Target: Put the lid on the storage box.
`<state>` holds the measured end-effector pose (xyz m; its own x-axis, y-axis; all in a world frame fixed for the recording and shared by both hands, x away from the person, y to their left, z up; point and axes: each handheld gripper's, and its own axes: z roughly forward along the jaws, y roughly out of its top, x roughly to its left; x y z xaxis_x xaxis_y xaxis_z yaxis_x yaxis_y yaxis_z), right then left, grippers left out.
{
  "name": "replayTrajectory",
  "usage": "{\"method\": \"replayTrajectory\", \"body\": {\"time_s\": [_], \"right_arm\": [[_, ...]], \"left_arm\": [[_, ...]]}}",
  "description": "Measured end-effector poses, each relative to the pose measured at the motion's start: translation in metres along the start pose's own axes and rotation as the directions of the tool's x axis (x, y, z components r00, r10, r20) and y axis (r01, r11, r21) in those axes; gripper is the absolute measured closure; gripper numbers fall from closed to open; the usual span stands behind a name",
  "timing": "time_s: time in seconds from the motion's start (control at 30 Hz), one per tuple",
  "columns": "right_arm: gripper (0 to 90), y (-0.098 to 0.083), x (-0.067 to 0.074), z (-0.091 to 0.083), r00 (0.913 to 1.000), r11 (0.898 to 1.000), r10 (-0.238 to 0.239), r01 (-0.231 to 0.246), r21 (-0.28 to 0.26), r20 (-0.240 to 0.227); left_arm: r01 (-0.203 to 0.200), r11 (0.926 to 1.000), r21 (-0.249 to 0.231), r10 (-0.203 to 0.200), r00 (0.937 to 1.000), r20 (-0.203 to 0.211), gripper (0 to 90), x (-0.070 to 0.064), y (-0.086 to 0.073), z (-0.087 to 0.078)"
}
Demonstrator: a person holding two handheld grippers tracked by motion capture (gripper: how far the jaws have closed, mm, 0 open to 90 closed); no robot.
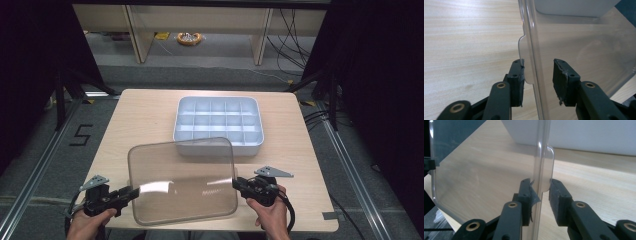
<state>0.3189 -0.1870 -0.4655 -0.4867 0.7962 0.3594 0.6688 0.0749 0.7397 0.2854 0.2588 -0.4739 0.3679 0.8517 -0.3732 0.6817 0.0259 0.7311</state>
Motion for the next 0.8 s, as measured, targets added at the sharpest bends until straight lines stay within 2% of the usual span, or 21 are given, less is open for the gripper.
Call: {"method": "replayTrajectory", "body": {"time_s": [0.03, 0.07, 0.17, 0.2, 0.23, 0.27, 0.33, 0.37, 0.4, 0.47, 0.5, 0.63, 0.7, 0.73, 0.77, 0.8], "right_arm": [[74.3, 0.001, 0.000, -0.002, 1.0000, 1.000, -0.002, 0.002, -0.003, 0.001], [75.0, 0.003, -0.002, -0.004, 0.9999, 1.000, -0.015, 0.015, -0.023, -0.001], [75.9, 0.006, -0.004, -0.009, 0.9997, 0.999, -0.011, 0.010, -0.042, -0.022], [76.1, 0.007, -0.005, -0.012, 0.9998, 0.998, -0.004, 0.003, -0.066, -0.020], [76.1, 0.009, -0.003, -0.016, 0.9994, 0.998, 0.024, -0.025, -0.060, -0.025], [76.1, 0.009, -0.003, -0.016, 0.9994, 0.998, 0.024, -0.025, -0.060, -0.025], [76.4, 0.012, -0.006, -0.023, 0.9981, 0.994, 0.048, -0.052, -0.094, -0.037], [76.4, 0.014, -0.009, -0.026, 0.9994, 0.994, 0.018, -0.021, -0.106, -0.029], [76.3, 0.017, -0.010, -0.027, 0.9996, 0.993, 0.008, -0.011, -0.120, -0.026], [76.2, 0.022, -0.008, -0.034, 0.9988, 0.992, 0.043, -0.045, -0.121, -0.021], [76.2, 0.022, -0.008, -0.034, 0.9988, 0.992, 0.043, -0.045, -0.121, -0.021], [76.1, 0.038, -0.016, -0.042, 1.0000, 0.989, 0.003, -0.002, -0.148, 0.006], [76.0, 0.046, -0.020, -0.045, 0.9996, 0.989, 0.023, -0.021, -0.147, 0.014], [76.0, 0.049, -0.020, -0.046, 0.9993, 0.986, 0.038, -0.037, -0.162, 0.004], [75.9, 0.055, -0.026, -0.047, 0.9995, 0.987, 0.021, -0.017, -0.162, 0.022], [75.9, 0.058, -0.028, -0.047, 0.9995, 0.987, 0.026, -0.023, -0.161, 0.019]], "left_arm": [[-0.015, 0.9999, 0.005, 0.015, 0.9999, -0.004, 62.1, -0.001, 0.002, -0.001], [-0.015, 0.9999, 0.000, 0.015, 0.9999, -0.005, 62.2, -0.002, 0.003, -0.001], [-0.013, 0.9999, -0.006, 0.013, 0.9999, 0.003, 63.2, -0.004, 0.007, -0.001], [-0.011, 0.9999, -0.001, 0.011, 0.9997, 0.020, 63.4, -0.006, 0.011, 0.000], [-0.008, 1.0000, 0.000, 0.008, 0.9996, 0.028, 63.6, -0.007, 0.013, 0.000], [-0.008, 1.0000, 0.000, 0.008, 0.9996, 0.028, 63.8, -0.007, 0.013, 0.000], [-0.011, 0.9999, -0.011, 0.012, 0.9988, 0.047, 64.0, -0.011, 0.019, 0.001], [-0.013, 0.9999, -0.011, 0.013, 0.9985, 0.054, 64.3, -0.014, 0.023, 0.001], [-0.024, 0.9995, -0.019, 0.025, 0.9980, 0.058, 64.6, -0.017, 0.027, 0.000], [-0.043, 0.9987, -0.027, 0.045, 0.9974, 0.057, 64.7, -0.022, 0.035, 0.000], [-0.043, 0.9987, -0.027, 0.045, 0.9974, 0.057, 64.6, -0.022, 0.035, 0.000], [-0.055, 0.9980, -0.031, 0.057, 0.9962, 0.066, 64.9, -0.029, 0.055, 0.006], [-0.059, 0.9980, -0.023, 0.061, 0.9956, 0.071, 65.0, -0.032, 0.065, 0.011], [-0.052, 0.9978, -0.042, 0.054, 0.9962, 0.068, 65.0, -0.034, 0.072, 0.016], [-0.054, 0.9977, -0.041, 0.057, 0.9959, 0.071, 65.0, -0.035, 0.076, 0.017], [-0.055, 0.9977, -0.041, 0.057, 0.9957, 0.072, 65.1, -0.036, 0.081, 0.019]]}}
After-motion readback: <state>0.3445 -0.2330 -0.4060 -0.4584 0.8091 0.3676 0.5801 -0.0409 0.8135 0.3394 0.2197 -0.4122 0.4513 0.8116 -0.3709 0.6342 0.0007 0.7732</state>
